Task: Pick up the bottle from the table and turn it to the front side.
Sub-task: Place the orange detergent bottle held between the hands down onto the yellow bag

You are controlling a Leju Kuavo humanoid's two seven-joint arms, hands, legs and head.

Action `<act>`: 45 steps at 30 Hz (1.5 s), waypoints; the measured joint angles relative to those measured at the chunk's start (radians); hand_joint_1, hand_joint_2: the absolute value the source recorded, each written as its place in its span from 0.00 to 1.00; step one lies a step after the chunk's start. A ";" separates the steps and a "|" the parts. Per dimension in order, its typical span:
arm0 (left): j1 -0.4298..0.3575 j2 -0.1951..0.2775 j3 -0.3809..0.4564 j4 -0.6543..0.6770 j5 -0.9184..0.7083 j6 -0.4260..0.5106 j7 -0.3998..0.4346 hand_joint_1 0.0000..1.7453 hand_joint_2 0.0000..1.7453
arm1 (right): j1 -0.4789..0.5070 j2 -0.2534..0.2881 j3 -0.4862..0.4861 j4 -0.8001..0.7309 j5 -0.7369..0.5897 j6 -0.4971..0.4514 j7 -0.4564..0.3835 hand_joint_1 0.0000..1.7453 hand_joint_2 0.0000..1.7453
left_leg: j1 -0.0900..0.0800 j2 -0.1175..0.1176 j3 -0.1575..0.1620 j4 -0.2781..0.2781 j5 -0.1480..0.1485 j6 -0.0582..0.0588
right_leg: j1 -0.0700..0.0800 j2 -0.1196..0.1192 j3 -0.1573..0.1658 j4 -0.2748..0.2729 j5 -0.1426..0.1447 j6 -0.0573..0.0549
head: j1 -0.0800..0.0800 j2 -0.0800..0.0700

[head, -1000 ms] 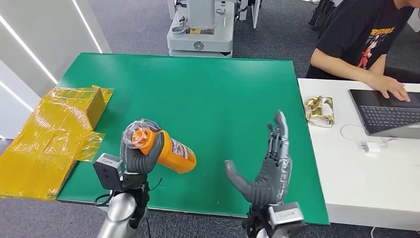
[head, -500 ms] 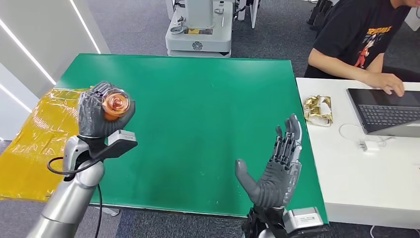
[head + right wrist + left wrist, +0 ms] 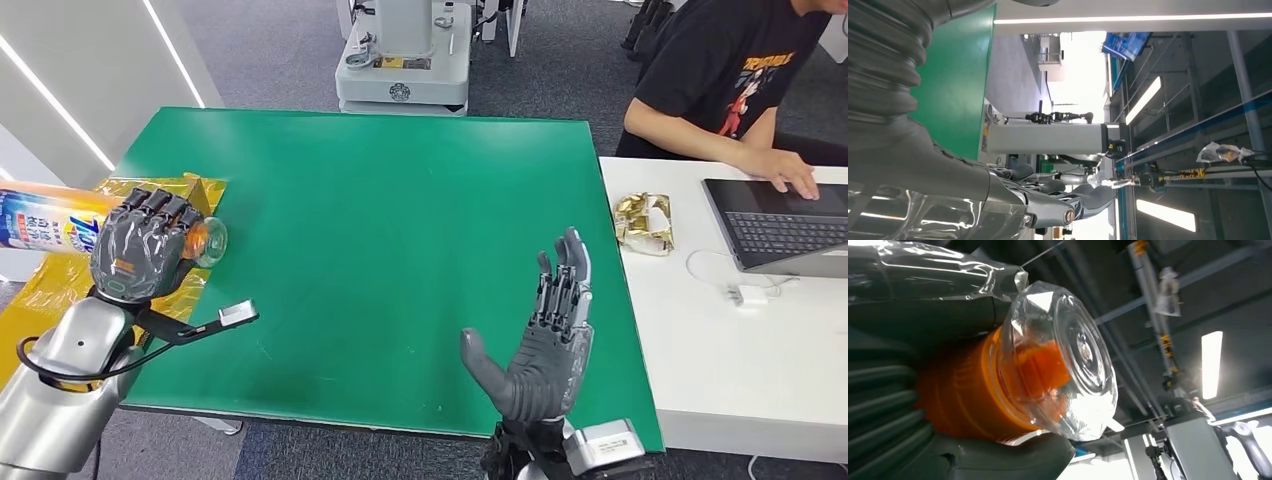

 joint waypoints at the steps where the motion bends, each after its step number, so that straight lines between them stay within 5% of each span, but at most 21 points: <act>1: 0.012 0.009 0.002 0.000 -0.020 0.001 0.001 1.00 1.00 | -0.002 -0.001 0.002 0.002 -0.001 0.000 -0.002 0.00 1.00 | 0.000 0.000 0.000 0.000 0.000 0.000 | 0.000 0.000 0.000 0.000 0.000 0.000 | 0.000 0.000; 11: -0.062 0.020 -0.060 0.206 -0.055 -0.102 -0.063 1.00 1.00 | -0.006 -0.006 0.012 0.000 0.002 0.004 -0.009 0.00 1.00 | 0.000 0.000 0.000 0.000 0.001 -0.001 | 0.000 0.000 0.000 0.000 0.002 -0.001 | 0.000 0.000; 20: -0.296 0.025 -0.247 0.519 0.003 -0.270 -0.221 1.00 1.00 | -0.006 -0.006 0.013 -0.007 0.012 0.036 0.014 0.00 1.00 | 0.000 0.000 0.000 0.000 0.001 -0.001 | 0.000 0.000 0.000 0.000 0.002 -0.001 | 0.000 0.000; 28: -0.422 0.026 -0.368 0.700 0.101 -0.399 -0.272 1.00 1.00 | -0.007 -0.008 0.017 -0.007 0.002 0.021 0.018 0.00 1.00 | 0.000 0.001 0.000 0.000 0.001 -0.001 | 0.000 0.001 -0.001 0.000 0.002 -0.002 | 0.000 0.000; 45: -0.442 0.105 -0.466 0.838 0.301 -0.581 -0.268 1.00 1.00 | -0.021 -0.013 0.039 0.011 -0.026 0.004 0.019 0.00 1.00 | 0.000 0.001 0.000 0.000 0.001 -0.001 | 0.000 0.001 -0.001 0.001 0.002 -0.002 | 0.000 0.000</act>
